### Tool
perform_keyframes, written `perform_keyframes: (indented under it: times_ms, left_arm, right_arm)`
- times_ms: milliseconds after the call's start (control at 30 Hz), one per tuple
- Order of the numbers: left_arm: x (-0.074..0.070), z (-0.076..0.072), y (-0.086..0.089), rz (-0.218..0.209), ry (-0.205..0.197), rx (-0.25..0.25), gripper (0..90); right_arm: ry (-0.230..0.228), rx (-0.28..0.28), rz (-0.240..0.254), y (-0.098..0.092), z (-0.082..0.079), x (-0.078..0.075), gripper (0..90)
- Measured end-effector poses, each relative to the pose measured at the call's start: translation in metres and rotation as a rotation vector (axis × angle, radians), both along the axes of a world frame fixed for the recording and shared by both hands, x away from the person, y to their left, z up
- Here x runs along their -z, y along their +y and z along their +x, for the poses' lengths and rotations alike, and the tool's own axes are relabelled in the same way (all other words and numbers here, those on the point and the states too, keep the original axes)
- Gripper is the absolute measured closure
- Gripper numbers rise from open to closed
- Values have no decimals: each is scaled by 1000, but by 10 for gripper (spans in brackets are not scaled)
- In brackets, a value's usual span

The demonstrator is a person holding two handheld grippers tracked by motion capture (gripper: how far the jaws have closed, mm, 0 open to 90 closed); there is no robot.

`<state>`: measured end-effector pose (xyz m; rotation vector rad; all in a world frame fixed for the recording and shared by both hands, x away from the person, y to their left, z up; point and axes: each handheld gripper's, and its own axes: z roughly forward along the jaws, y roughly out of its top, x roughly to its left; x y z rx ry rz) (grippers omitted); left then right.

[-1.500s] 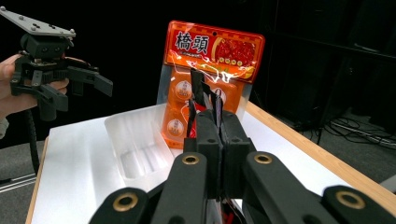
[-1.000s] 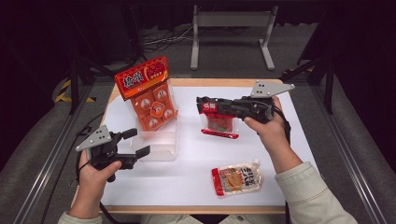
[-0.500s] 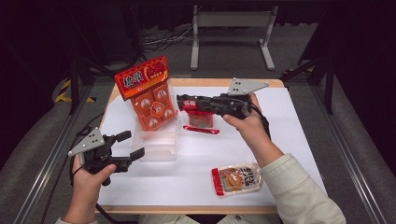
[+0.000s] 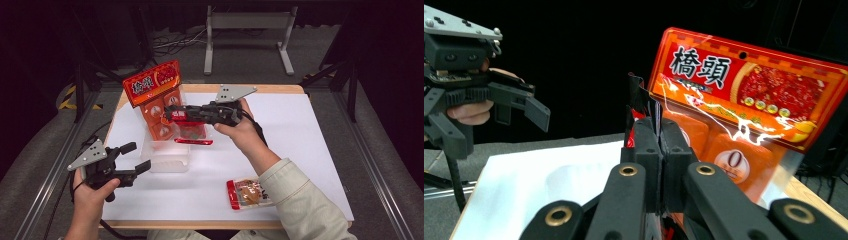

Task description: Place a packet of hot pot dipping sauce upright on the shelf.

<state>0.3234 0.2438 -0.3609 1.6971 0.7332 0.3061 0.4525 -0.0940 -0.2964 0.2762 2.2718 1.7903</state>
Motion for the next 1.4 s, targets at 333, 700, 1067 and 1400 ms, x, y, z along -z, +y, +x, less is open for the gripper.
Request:
perform_keyframes:
  times_ms: [333, 700, 1067, 1400]
  left_arm:
    - [0, 4, -3, -2, -2, 10, 156]
    - [0, 7, -4, -9, 3, 15, 156]
    - [0, 7, -2, -18, -1, 8, 156]
    - [1, 8, -1, -21, 1, 7, 156]
  right_arm:
    - [-4, -45, 20, 20, -2, 4, 894]
    - [7, -74, 55, 38, -2, 16, 892]
    - [12, -99, 81, 54, 0, 31, 890]
    - [11, -101, 81, 57, 6, 43, 885]
